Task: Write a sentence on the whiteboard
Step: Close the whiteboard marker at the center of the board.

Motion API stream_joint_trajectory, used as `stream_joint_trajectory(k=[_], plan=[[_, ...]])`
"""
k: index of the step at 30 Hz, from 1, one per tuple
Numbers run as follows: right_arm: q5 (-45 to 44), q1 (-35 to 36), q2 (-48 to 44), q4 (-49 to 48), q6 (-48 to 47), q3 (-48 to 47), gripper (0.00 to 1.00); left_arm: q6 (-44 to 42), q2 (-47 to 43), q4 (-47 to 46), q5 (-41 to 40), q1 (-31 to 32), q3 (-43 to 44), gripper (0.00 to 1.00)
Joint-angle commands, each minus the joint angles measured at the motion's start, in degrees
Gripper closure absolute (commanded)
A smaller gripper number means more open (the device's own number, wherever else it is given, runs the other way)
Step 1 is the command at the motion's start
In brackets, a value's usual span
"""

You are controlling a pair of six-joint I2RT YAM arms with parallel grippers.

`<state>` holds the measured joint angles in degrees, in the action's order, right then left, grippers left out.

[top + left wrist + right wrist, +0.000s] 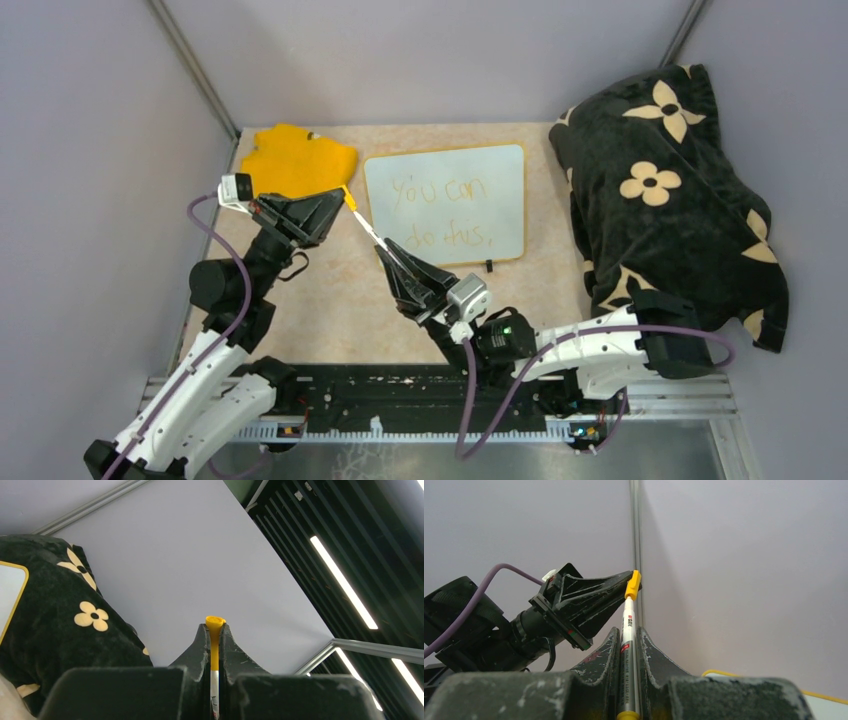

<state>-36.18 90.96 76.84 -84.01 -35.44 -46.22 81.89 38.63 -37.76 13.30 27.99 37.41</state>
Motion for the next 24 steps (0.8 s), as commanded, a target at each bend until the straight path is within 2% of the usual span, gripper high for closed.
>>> stream_joint_trajectory(k=[1,11,24], plan=[[0.8,-0.7,0.9,-2.4,0.1,-2.9,1.00,1.2,0.0,-2.5,1.0,0.0,1.4,1.00],[2.4,-2.7,3.2,-4.3,-0.5,-6.1,1.00,1.6,0.8,-3.1,0.9,0.0,1.7,1.00],[4.0,-4.1,7.1,-12.8,-4.7,-8.2,1.00,2.8,3.3,-5.3,2.3,0.1,3.2,1.00]])
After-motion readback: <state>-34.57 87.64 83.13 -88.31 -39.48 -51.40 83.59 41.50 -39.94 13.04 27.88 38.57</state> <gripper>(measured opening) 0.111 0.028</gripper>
